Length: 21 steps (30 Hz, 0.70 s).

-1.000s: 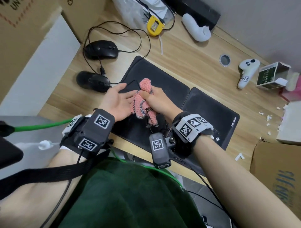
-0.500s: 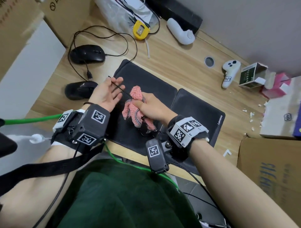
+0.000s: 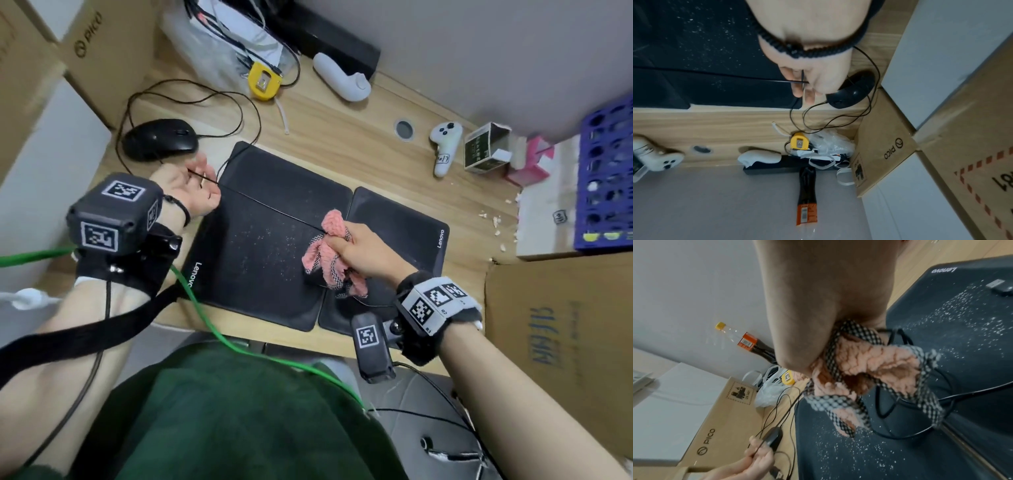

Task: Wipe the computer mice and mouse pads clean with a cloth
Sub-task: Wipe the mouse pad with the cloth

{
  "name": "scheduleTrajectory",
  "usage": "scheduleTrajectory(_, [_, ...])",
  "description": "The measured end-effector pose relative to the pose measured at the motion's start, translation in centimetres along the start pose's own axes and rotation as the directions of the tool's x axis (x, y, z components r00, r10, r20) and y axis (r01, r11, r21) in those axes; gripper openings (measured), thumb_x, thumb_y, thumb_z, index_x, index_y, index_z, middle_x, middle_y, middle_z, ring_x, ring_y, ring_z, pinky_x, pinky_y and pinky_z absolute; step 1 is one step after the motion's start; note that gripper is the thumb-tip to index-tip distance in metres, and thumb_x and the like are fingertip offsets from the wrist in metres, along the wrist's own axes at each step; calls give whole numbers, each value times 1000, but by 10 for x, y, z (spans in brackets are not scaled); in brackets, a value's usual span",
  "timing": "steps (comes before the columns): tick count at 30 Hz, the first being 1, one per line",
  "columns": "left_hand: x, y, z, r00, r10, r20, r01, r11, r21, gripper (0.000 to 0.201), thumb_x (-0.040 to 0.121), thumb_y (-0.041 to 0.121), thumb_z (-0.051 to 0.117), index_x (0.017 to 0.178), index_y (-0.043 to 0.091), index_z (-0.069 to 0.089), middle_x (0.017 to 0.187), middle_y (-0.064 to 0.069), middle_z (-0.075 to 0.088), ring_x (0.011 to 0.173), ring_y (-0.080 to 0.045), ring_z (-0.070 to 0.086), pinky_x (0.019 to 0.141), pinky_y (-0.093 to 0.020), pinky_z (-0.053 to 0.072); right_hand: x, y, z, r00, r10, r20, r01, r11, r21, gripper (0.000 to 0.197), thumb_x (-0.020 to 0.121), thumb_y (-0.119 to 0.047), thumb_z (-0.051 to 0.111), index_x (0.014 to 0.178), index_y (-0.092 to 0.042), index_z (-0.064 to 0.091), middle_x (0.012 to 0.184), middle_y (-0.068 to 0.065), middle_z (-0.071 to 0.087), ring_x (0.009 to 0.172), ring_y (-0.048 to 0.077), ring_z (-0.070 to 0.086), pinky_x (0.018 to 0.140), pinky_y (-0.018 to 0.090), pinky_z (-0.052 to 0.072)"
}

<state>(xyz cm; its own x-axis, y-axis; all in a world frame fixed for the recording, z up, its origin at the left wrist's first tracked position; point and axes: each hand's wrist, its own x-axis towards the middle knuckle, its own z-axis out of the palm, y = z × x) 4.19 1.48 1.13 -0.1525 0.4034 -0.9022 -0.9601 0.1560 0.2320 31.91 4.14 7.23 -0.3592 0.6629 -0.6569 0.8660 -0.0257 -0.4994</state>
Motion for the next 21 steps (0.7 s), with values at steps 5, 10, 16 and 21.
scheduleTrajectory(5, [1,16,-17,986,156,60,-158,987,31,37,101,30,28,74,25,53,77,14,71,82,-9,60,71,-21,40,-2,12,6,997,60,-57,-54,994,90,30,95,-22,50,66,-22,42,66,-4,54,68,15,49,74,32,40])
scheduleTrajectory(10, [-13,-10,-14,967,39,253,-57,996,64,44,99,48,30,111,17,58,112,-2,66,105,-19,55,97,-31,36,5,-15,21,994,19,-112,4,979,203,21,96,-17,49,75,-14,48,77,1,56,74,15,49,73,31,38])
scheduleTrajectory(16, [-40,-56,10,860,-133,493,-93,909,407,47,101,44,28,126,16,55,118,0,65,110,-15,58,95,-30,44,24,-64,33,989,-114,-92,131,970,203,12,95,-18,50,87,-20,58,93,0,65,92,20,59,86,34,44])
scheduleTrajectory(21, [-47,-64,10,815,-80,573,-234,860,454,45,106,29,19,132,11,50,118,2,63,105,-9,59,94,-25,46,32,-74,42,994,-99,-53,107,976,187,10,95,-21,49,100,-22,58,107,8,65,104,30,61,97,41,45])
